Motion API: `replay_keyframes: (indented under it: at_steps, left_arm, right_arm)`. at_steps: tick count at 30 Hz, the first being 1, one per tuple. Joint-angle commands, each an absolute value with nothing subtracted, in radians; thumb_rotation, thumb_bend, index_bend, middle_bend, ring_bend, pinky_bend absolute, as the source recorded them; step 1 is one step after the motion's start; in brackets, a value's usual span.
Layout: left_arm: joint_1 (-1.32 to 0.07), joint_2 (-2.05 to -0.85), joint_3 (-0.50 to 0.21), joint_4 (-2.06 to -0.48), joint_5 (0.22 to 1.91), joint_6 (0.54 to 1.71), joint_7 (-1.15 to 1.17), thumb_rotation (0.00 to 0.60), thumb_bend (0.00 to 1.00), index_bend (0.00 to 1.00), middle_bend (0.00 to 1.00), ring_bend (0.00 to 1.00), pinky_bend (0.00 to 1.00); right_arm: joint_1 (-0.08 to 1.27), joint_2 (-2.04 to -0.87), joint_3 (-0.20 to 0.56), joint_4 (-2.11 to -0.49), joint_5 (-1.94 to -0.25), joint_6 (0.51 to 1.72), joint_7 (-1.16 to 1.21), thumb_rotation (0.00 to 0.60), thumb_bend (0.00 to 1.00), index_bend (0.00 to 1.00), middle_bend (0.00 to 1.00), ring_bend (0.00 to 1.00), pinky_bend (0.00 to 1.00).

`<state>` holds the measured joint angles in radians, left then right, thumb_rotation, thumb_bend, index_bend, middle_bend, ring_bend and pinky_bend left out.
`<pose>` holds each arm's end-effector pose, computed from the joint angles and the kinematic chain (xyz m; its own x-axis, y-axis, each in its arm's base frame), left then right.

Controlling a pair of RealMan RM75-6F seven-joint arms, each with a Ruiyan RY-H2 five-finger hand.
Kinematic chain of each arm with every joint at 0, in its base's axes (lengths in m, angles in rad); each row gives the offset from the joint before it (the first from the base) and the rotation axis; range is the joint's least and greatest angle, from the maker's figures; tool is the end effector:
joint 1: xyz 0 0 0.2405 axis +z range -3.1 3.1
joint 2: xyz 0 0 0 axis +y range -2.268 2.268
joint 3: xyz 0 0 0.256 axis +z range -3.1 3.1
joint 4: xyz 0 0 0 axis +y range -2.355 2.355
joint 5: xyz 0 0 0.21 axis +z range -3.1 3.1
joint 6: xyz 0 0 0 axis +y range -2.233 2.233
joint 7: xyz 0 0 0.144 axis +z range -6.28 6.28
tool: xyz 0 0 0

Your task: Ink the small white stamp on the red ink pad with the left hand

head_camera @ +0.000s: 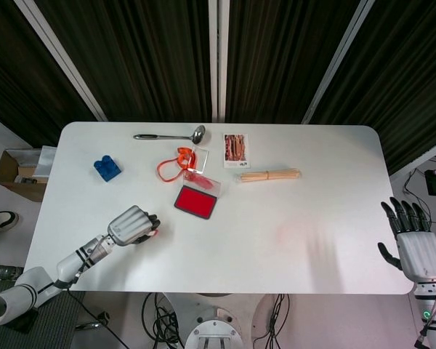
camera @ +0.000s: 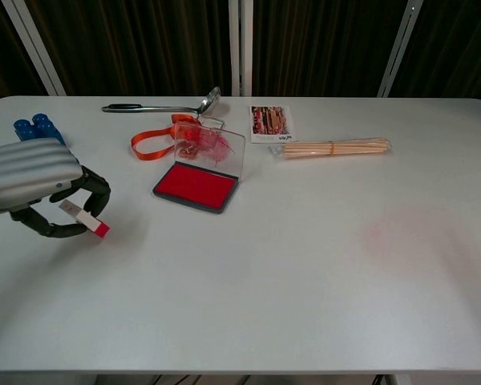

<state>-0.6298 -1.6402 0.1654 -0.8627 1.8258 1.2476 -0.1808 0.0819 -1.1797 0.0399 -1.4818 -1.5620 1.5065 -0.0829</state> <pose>-0.2504 0.2996 -0.0219 0.6681 0.0944 0.7381 0.5465 -0.7354 -0.4007 -0.3232 -0.1793 0.1497 0.5333 0.0182 0.8458 -0.8439 -0.0590 0.5333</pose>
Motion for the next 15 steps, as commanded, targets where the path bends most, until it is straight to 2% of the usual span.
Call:
replay_keyframes:
  at_steps: [1, 5, 8, 12, 15]
  left_arm:
    - [-0.661, -1.618, 0.142, -0.911, 1.806, 1.214, -0.189, 0.600, 0.32, 0.57, 0.55, 0.73, 0.85]
    - [-0.732, -1.582, 0.092, -0.992, 1.759, 1.116, -0.207, 0.600, 0.32, 0.58, 0.55, 0.73, 0.85]
    - [-0.798, -1.552, 0.041, -1.056, 1.698, 0.998, -0.212, 0.600, 0.32, 0.58, 0.55, 0.73, 0.85]
    - [-0.881, -1.521, -0.025, -1.123, 1.617, 0.849, -0.157, 0.600, 0.32, 0.58, 0.55, 0.74, 0.85]
    - [-0.918, -1.519, -0.054, -1.147, 1.575, 0.783, -0.108, 0.600, 0.32, 0.58, 0.55, 0.74, 0.85]
  right_arm:
    - [0.082, -1.180, 0.039, -1.481, -1.564, 1.507, -0.081, 0.600, 0.20, 0.00, 0.00, 0.00, 0.00]
    - [0.080, -1.183, 0.038, -1.479, -1.571, 1.514, -0.074, 0.600, 0.20, 0.00, 0.00, 0.00, 0.00]
    - [0.077, -1.182, 0.038, -1.476, -1.573, 1.521, -0.069, 0.600, 0.20, 0.00, 0.00, 0.00, 0.00]
    - [0.073, -1.179, 0.041, -1.468, -1.570, 1.530, -0.056, 0.600, 0.20, 0.00, 0.00, 0.00, 0.00]
    - [0.071, -1.176, 0.044, -1.462, -1.566, 1.533, -0.043, 0.600, 0.20, 0.00, 0.00, 0.00, 0.00]
